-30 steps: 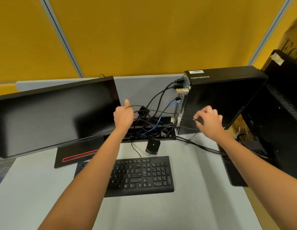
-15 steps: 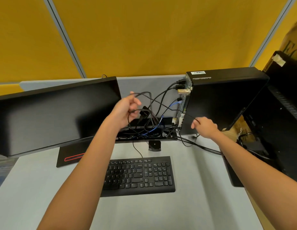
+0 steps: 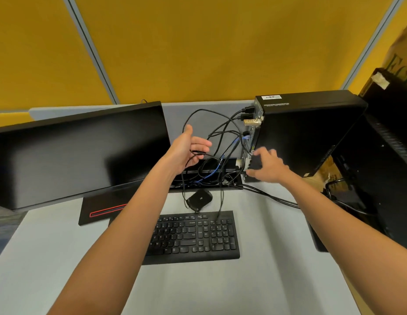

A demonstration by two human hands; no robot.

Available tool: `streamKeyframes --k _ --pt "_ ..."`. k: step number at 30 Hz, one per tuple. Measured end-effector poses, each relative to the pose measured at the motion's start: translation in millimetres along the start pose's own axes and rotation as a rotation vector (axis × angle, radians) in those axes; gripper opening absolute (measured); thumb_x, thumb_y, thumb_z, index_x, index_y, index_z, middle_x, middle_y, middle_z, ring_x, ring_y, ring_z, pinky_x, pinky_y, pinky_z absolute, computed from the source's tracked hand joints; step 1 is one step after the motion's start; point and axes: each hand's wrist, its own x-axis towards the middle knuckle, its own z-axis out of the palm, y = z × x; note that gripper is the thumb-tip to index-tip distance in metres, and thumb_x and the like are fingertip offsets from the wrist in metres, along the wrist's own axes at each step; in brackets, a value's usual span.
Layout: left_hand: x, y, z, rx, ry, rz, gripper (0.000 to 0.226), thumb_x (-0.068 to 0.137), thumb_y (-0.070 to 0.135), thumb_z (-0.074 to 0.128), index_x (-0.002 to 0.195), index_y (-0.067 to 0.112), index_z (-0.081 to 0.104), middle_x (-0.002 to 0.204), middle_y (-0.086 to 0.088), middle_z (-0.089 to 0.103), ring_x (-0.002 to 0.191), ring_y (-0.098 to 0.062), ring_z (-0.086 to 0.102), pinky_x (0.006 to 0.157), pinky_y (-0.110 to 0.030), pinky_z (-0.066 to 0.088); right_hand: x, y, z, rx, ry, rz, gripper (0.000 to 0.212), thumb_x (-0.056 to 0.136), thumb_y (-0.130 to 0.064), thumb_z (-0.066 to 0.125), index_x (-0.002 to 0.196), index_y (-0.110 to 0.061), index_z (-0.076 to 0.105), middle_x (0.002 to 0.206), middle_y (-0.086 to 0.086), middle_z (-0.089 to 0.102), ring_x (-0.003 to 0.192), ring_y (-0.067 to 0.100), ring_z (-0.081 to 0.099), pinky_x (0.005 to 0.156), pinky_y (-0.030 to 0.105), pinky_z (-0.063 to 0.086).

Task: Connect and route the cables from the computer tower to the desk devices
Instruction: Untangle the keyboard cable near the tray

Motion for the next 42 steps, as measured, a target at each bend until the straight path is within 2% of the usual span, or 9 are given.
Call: streamKeyframes --k 6,10,16,19,22,27,32,38,42 --pt "0.4 0.3 12.3 -0.224 0.044 -0.086 0.025 0.097 0.022 0.052 0.093 0.001 0.064 0.075 -0.005 0.059 0.060 -0.011 0.056 0.048 -0.014 0.046 -18.1 -64.0 -25.1 0.398 0.420 -0.208 0.024 0.086 -0.023 0.066 0.097 -0.012 0.048 0.098 0.005 0.048 0.073 0.008 0.044 0.066 0.024 0.041" --pt "-2.4 -2.1 14.4 -0.293 -0.083 -0.004 0.018 0.088 -0.003 0.060 0.106 -0.005 0.061 0.096 -0.016 0.066 0.081 -0.018 0.068 0.071 -0.020 0.058 -30.3 -79.3 -16.9 0.509 0.161 -0.319 0.020 0.086 -0.030 0.069 0.094 -0.013 0.062 0.082 -0.004 0.062 0.073 0.006 0.057 0.067 0.022 0.047" --pt "-13.3 -5.3 12.5 -0.137 -0.151 0.114 0.028 0.083 -0.014 0.061 0.109 -0.005 0.064 0.101 -0.021 0.071 0.094 -0.026 0.071 0.079 -0.030 0.059 -28.7 -77.0 -7.9 0.786 0.219 -0.272 0.010 0.083 -0.020 0.074 0.089 -0.013 0.069 0.076 0.001 0.073 0.074 0.012 0.069 0.076 0.028 0.056" --pt "-18.3 -0.5 22.8 -0.080 -0.101 0.174 0.031 0.080 -0.010 0.066 0.111 -0.006 0.063 0.097 -0.021 0.071 0.089 -0.026 0.071 0.079 -0.033 0.059 -29.2 -83.8 -16.2 0.855 0.252 -0.232 0.010 0.080 -0.014 0.077 0.082 -0.013 0.066 0.071 0.000 0.070 0.063 0.006 0.063 0.064 0.019 0.050" --pt "-17.1 3.5 38.3 0.076 0.133 0.246 0.035 0.073 -0.001 0.074 0.106 -0.003 0.060 0.078 -0.013 0.071 0.070 -0.020 0.070 0.075 -0.035 0.060 -27.6 -89.6 -21.5 0.862 0.286 -0.224 0.013 0.081 -0.010 0.074 0.079 -0.017 0.063 0.073 0.002 0.068 0.068 0.010 0.063 0.066 0.023 0.052" --pt "-16.6 -7.5 50.2 0.571 0.314 0.407 0.015 0.074 0.010 0.071 0.064 0.008 0.061 0.061 -0.010 0.069 0.056 -0.012 0.068 0.058 -0.023 0.057 -18.4 -76.5 -14.4 0.712 0.286 -0.118 0.016 0.078 -0.011 0.073 0.082 -0.023 0.063 0.071 -0.002 0.063 0.068 0.009 0.059 0.063 0.023 0.046" --pt "-2.6 -36.4 17.9 0.656 0.387 0.254 0.013 0.077 0.006 0.070 0.074 -0.007 0.068 0.070 -0.019 0.070 0.065 -0.027 0.072 0.065 -0.043 0.061 -18.7 -41.2 -33.4 0.535 0.454 -0.118 0.016 0.080 -0.001 0.061 0.085 -0.015 0.057 0.070 -0.005 0.052 0.064 0.006 0.048 0.064 0.019 0.041" --pt "7.8 -59.6 -34.7 0.575 0.549 0.159 0.010 0.083 0.003 0.062 0.076 0.010 0.060 0.081 -0.013 0.069 0.061 -0.019 0.070 0.065 -0.037 0.061 -2.5 3.2 -52.6 0.506 0.634 0.016 0.011 0.088 -0.003 0.053 0.082 -0.012 0.052 0.080 0.006 0.058 0.075 0.020 0.061 0.073 0.038 0.052" --pt "19.4 -75.8 -42.4 0.763 0.569 0.101 0.006 0.081 0.014 0.062 0.075 0.017 0.061 0.079 -0.007 0.069 0.075 -0.024 0.070 0.073 -0.041 0.059 4.4 -9.3 -51.8 0.673 0.535 -0.111 0.024 0.095 -0.003 0.048 0.079 -0.021 0.054 0.082 0.001 0.058 0.060 0.011 0.055 0.059 0.029 0.052"
